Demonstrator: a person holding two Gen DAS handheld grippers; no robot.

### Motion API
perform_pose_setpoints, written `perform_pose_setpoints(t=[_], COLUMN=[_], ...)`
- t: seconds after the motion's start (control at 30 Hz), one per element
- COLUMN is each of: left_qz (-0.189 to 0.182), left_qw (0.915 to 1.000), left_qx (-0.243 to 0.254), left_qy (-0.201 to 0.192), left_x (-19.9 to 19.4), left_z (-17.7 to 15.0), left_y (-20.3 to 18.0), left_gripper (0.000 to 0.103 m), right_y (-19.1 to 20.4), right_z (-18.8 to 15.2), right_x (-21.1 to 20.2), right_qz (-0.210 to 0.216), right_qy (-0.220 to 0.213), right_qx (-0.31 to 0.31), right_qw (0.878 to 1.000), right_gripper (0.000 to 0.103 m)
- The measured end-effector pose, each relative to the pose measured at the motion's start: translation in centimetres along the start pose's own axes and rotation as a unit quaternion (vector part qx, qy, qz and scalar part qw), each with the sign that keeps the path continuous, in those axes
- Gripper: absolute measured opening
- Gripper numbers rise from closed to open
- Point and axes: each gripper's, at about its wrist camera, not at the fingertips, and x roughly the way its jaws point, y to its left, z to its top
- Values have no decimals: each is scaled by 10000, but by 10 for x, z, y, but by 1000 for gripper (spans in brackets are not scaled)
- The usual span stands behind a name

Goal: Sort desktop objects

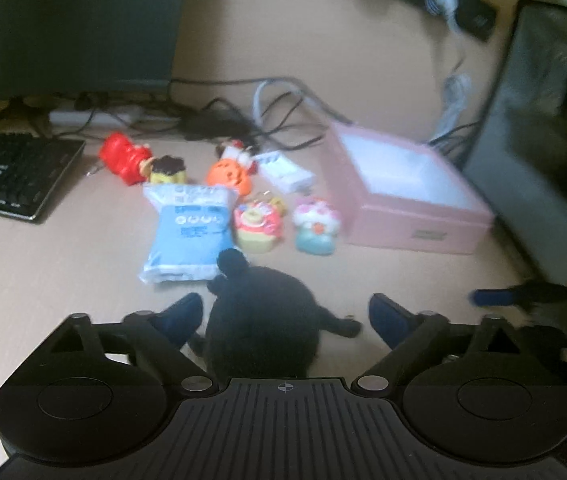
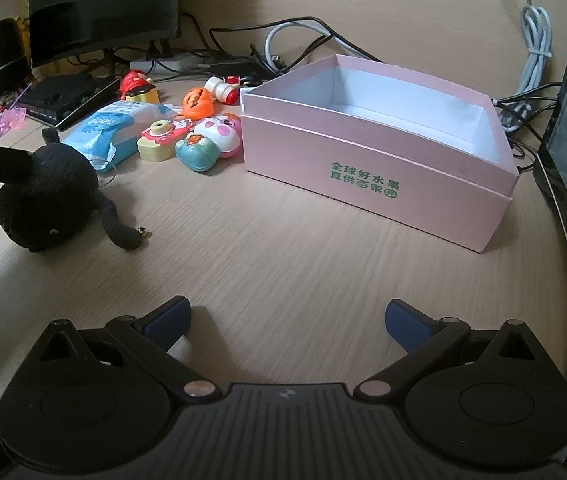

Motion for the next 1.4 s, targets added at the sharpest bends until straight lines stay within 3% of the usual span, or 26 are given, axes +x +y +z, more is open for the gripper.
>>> perform_pose_setpoints(t=[0.07, 0.13, 0.2, 0.23, 0.27, 0.4, 0.5, 0.63, 0.7, 0.8, 0.87, 0.93, 1.03, 1.1, 1.17, 1.27, 1.4], left_qz=[35, 373, 1074, 1563, 1790, 1969, 2359, 2846, 3245, 3801, 3943, 3857, 3298, 2541, 2012, 1815, 2038], left_qw=[9998, 9987, 9934, 9868, 9829, 9795, 9692, 9546, 9413, 9203, 9163, 9216, 9420, 9643, 9775, 9816, 9757], left_qx=[-65, -237, -370, -418, -442, -77, 390, 559, 653, 622, 369, -39, -567, -707, -489, 95, 471], left_qy=[-157, -256, -164, -66, -7, 421, 586, 680, 670, 686, 602, 426, 265, 254, 395, 585, 654], left_x=[-19, -28, -24, -16, -9, 28, 39, 35, 31, 27, 17, 2, -14, -13, -2, 18, 31], left_z=[-1, 0, 2, 3, 5, 8, 5, -2, -1, 5, 10, 14, 13, 6, -2, -14, -21], left_y=[13, 33, 54, 68, 78, 103, 117, 154, 175, 201, 212, 214, 198, 173, 144, 106, 95], left_gripper=[96, 97, 97, 97, 97, 97, 97, 99, 99, 98, 98, 98, 99, 99, 99, 99, 100], right_y=[0, 0, 0, 0, 0, 3, 3, 3, 3, 4, 5, 6, 10, 15, 18, 19, 18], right_z=[1, 0, -1, -2, -2, -4, -2, -1, -1, 1, 3, 4, 6, 5, 6, 9, 11], right_x=[0, -1, -1, -1, -1, -2, -1, -1, -1, 0, 0, 2, 3, 3, 4, 6, 6], right_qz=[13, 12, 1, -7, -23, -126, -147, -153, -163, -207, -245, -209, -29, -12, -14, 32, 79], right_qy=[27, 15, -17, -31, -44, -43, -6, -12, -2, 78, 160, 224, 251, 174, 141, 172, 232], right_qx=[-8, 7, 16, 26, 41, 125, 142, 154, 170, 223, 268, 230, 35, 12, 17, -33, -89], right_qw=[10000, 10000, 10000, 10000, 10000, 9998, 9998, 9998, 9997, 9995, 9992, 9993, 9997, 9998, 9999, 9998, 9997], right_gripper=[103, 103, 103, 103, 103, 103, 103, 103, 103, 103, 103, 103, 103, 103, 103, 103, 103])
